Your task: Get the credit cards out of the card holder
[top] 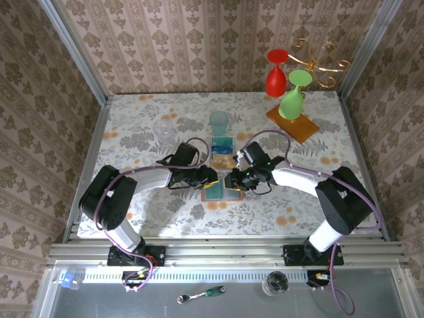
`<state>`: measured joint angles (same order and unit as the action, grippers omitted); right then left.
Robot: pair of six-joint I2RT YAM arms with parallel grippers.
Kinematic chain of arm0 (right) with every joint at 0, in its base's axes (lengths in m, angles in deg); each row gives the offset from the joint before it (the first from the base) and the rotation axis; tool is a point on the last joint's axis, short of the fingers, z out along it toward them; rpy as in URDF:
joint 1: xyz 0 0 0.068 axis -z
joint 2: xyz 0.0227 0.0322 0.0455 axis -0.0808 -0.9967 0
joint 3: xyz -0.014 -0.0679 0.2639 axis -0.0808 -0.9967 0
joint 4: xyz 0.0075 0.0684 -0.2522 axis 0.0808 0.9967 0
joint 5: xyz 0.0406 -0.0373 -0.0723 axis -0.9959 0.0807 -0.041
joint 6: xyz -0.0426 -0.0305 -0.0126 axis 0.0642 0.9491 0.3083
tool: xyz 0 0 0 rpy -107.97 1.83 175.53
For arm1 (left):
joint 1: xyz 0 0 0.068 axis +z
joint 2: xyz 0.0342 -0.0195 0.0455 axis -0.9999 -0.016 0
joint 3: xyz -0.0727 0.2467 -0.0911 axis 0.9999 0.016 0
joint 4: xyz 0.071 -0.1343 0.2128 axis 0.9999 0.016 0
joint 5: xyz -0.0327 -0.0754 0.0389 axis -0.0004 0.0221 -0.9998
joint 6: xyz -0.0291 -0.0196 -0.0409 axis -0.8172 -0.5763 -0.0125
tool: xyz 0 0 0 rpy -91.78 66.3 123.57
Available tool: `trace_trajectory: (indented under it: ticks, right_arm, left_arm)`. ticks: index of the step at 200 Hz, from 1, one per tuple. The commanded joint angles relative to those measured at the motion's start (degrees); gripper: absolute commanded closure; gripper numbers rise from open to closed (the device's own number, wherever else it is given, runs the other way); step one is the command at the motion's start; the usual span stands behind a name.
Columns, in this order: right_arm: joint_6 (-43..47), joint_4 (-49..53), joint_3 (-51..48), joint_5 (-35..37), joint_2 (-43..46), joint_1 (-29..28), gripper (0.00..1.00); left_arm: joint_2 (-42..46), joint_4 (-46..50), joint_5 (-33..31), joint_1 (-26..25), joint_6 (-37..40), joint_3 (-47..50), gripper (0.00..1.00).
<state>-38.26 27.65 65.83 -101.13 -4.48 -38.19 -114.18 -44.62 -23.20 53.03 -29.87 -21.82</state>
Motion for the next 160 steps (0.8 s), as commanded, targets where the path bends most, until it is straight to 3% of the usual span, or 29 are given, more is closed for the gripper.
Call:
trace_trajectory:
  ticks: [1,58,135,160]
  right_arm:
    - [-0.3,-0.1,2.7,-0.8,-2.5,-1.0,0.72]
    - [0.8,2.1,6.8,-1.2,-7.9,-2.0,0.73]
    - [1.8,4.4,10.2,-2.3,-12.8,-2.6,0.73]
    - [2.4,7.3,10.8,0.9,-13.2,-2.6,0.73]
  left_arm:
    - [1.7,2.8,-1.3,0.4,2.5,1.8,0.72]
    - [-0.1,6.1,-3.7,0.5,5.1,3.2,0.81]
    - [-0.9,7.4,-4.2,0.8,6.3,2.7,0.82]
    - [-1.1,7.7,-4.2,0.9,6.5,2.7,0.82]
